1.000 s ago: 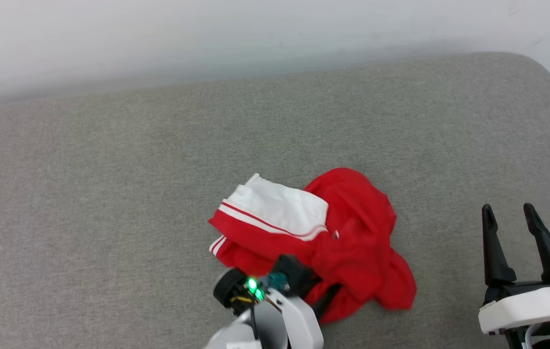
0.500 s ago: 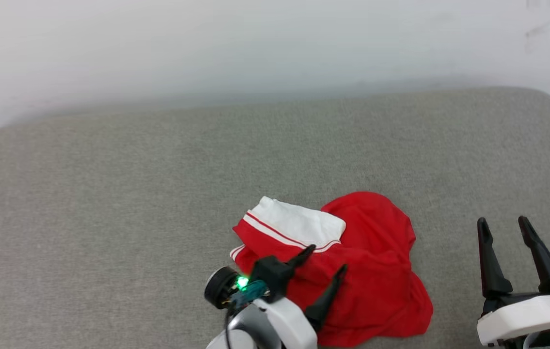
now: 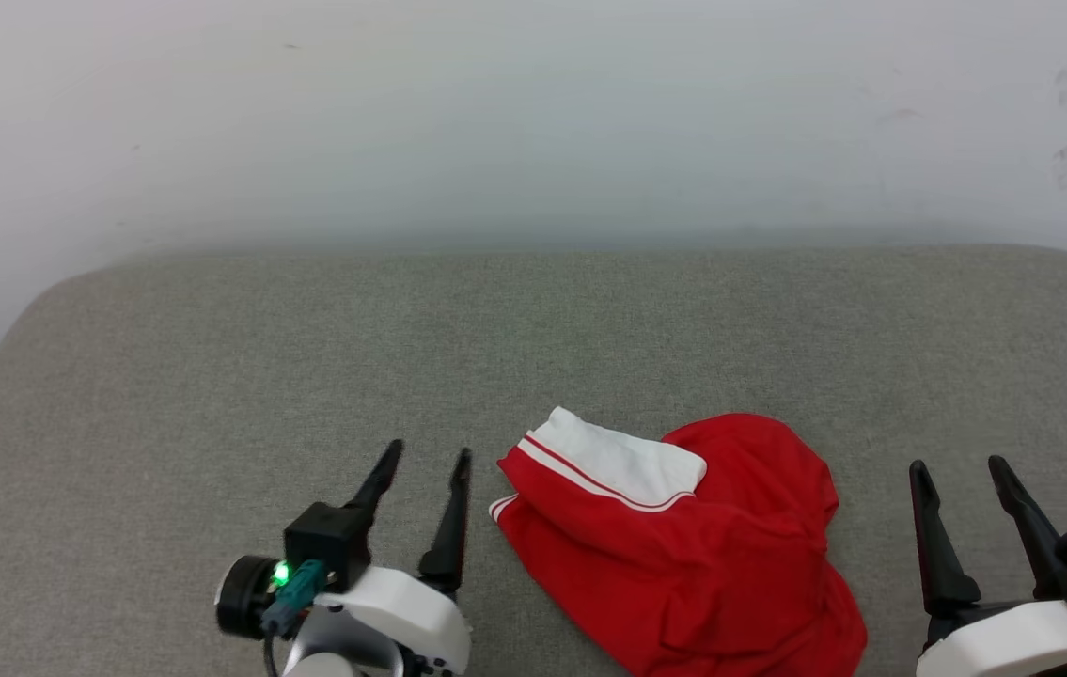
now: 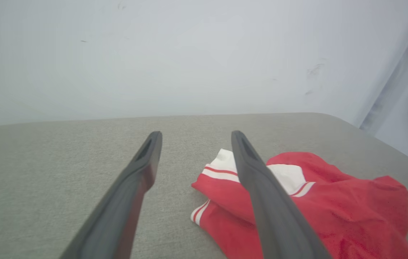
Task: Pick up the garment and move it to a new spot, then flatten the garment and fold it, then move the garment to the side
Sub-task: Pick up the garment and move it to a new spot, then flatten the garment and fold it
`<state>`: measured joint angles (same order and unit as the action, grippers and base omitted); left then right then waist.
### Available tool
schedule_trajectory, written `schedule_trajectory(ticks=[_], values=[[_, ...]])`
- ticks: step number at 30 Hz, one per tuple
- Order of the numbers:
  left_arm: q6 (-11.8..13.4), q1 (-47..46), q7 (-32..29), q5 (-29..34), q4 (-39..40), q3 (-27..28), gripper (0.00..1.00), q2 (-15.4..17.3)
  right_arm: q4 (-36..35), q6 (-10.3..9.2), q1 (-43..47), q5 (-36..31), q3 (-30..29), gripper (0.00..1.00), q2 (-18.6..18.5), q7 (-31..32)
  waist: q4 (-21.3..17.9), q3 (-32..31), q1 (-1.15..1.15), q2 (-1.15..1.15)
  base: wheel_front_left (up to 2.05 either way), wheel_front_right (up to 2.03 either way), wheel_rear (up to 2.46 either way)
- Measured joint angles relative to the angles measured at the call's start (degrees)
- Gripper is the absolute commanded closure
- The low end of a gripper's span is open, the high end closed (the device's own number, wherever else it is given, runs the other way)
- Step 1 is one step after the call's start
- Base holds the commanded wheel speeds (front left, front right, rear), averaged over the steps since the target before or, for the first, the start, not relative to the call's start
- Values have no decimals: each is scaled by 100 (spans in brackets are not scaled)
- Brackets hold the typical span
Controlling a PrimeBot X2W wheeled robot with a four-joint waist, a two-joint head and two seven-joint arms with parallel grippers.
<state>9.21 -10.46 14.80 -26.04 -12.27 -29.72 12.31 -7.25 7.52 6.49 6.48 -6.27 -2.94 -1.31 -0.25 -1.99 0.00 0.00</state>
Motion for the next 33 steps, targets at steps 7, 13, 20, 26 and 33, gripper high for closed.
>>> schedule_trajectory(ticks=[7,13,20,26,33], values=[[350,552,11,-25,316,635,0,327,4,0,73,45,136,0,2,54,80,-153,0,0,0,0,0],[491,936,20,4,522,916,0,571,1,0,110,54,146,0,1,53,114,-215,0,0,0,0,0],[510,1027,23,15,688,877,0,633,13,0,137,62,81,0,1,42,120,-198,0,0,0,0,0],[513,1022,-9,16,733,822,0,626,169,0,153,247,-99,0,1,88,159,-168,0,0,0,0,0],[479,851,-7,29,784,811,0,591,931,0,-503,541,-222,0,-13,890,308,-5,0,0,0,0,0]])
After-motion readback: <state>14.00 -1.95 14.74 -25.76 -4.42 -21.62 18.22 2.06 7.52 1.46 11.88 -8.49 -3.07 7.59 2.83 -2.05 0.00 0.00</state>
